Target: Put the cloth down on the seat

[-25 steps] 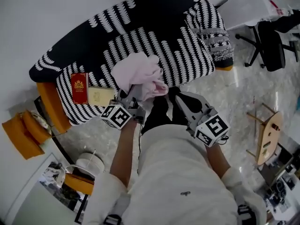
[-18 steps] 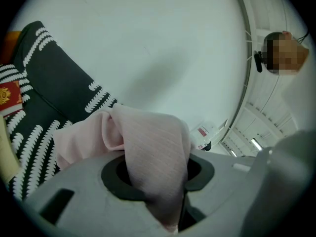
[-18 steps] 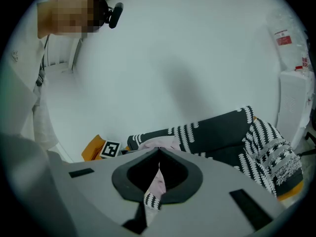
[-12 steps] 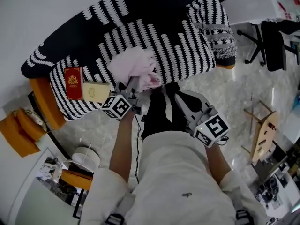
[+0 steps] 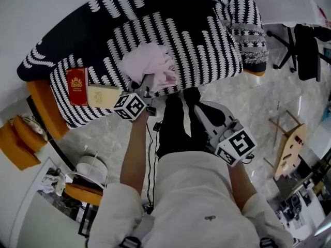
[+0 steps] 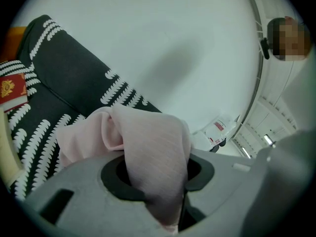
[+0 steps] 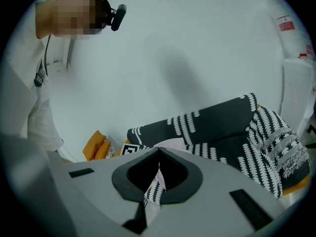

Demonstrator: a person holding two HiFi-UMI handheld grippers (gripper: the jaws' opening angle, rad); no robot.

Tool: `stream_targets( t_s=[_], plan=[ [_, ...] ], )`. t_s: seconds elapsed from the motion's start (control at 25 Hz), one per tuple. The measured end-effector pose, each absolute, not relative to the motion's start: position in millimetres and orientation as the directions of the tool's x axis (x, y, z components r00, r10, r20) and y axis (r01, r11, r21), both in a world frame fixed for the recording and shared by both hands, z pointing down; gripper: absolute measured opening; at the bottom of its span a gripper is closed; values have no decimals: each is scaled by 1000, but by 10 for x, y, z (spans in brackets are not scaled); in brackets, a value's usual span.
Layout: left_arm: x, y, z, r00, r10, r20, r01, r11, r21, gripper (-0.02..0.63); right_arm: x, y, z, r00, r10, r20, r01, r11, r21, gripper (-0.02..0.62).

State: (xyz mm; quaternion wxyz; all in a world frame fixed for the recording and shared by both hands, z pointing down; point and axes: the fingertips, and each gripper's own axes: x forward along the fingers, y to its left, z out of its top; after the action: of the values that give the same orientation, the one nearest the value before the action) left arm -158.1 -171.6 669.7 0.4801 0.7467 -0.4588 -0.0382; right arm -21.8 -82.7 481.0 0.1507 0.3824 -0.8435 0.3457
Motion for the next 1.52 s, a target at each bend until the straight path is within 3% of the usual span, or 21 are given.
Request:
stream_targets(
  t_s=[0.76, 1.52],
  plan=[
    [-1611, -1733, 7999, 556, -629, 543, -718, -34, 696, 161, -224, -874, 5294, -648, -510, 565, -761, 411, -502, 9],
    [-1572, -1758, 8760, 530, -533, 659, -775, 10, 632, 195, -251, -816, 5514, -648, -485, 587, -761, 387, -520, 9]
  ],
)
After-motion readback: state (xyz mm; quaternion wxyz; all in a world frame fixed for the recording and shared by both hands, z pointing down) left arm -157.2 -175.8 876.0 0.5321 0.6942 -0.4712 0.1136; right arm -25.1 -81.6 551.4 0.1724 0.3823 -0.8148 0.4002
